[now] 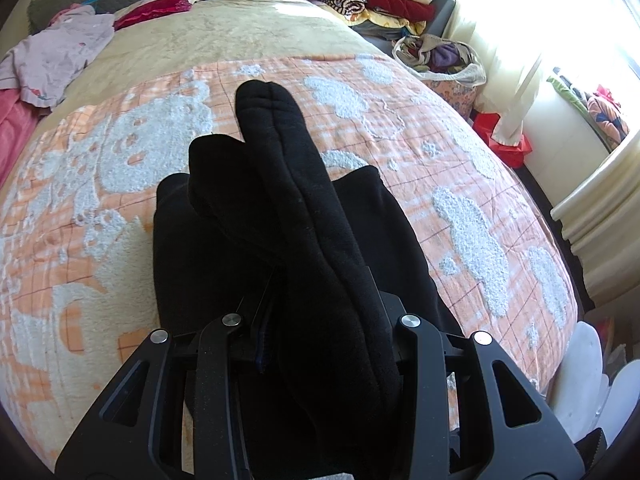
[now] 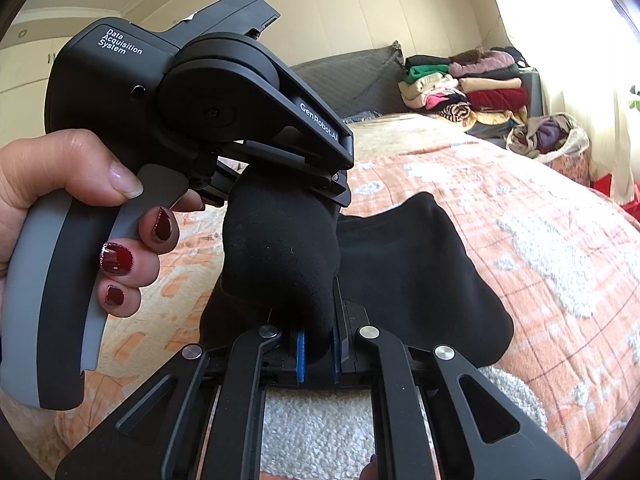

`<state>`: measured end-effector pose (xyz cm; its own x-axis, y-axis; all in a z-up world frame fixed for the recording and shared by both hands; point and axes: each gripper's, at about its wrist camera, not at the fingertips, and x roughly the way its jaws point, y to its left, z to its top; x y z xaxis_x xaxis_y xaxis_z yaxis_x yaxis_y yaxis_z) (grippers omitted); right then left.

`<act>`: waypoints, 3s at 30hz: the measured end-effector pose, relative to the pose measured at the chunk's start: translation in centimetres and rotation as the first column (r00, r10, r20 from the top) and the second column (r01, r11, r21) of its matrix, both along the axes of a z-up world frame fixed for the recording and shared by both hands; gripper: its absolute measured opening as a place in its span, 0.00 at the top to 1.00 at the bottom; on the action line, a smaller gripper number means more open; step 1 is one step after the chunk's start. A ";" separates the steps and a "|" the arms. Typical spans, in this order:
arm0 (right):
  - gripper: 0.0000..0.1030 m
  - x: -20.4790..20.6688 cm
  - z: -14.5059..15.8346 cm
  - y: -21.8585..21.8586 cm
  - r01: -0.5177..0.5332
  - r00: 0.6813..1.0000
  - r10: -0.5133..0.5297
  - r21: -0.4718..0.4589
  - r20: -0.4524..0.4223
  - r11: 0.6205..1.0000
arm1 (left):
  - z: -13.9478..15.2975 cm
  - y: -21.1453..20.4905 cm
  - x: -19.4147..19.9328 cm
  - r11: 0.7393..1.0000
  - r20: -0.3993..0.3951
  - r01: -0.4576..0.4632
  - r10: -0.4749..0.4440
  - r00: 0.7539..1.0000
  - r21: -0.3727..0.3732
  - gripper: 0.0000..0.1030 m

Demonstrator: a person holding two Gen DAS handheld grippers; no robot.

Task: Fold small clothes
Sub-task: 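Lift the held sweatshirt end and fold it over the body with both tools, then open the left tool while the right tool lowers the folded end onto the bundle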

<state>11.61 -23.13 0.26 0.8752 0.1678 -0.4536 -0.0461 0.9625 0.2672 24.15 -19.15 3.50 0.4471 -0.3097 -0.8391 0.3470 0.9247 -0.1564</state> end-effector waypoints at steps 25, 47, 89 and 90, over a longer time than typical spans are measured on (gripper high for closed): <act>0.90 1.2 -1.7 -2.0 0.040 0.998 -0.032 0.144 -0.055 0.989 | -2.6 -3.8 0.9 0.998 -0.025 0.028 -0.027 0.999 0.053 0.65; 0.56 0.2 -3.6 -6.0 0.081 0.991 -0.047 0.274 -0.128 0.958 | -0.8 -2.3 0.1 0.999 0.033 0.013 -0.012 0.999 -0.036 0.31; 0.81 10.4 -0.7 -8.9 -0.093 0.953 0.101 0.041 -0.286 0.995 | -4.0 5.5 -4.6 0.998 0.082 -0.048 0.050 0.995 -0.032 0.29; 0.79 10.4 -1.6 -8.8 -0.083 0.948 0.084 0.016 -0.307 0.996 | -4.3 5.3 -4.7 0.998 0.074 -0.043 0.046 0.996 -0.039 0.29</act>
<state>21.96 -31.96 -1.31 0.6760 0.2361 -0.6981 -0.0419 0.9581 0.2835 19.47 -13.84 -0.81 0.5224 -0.3182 -0.7911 0.3173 0.9337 -0.1661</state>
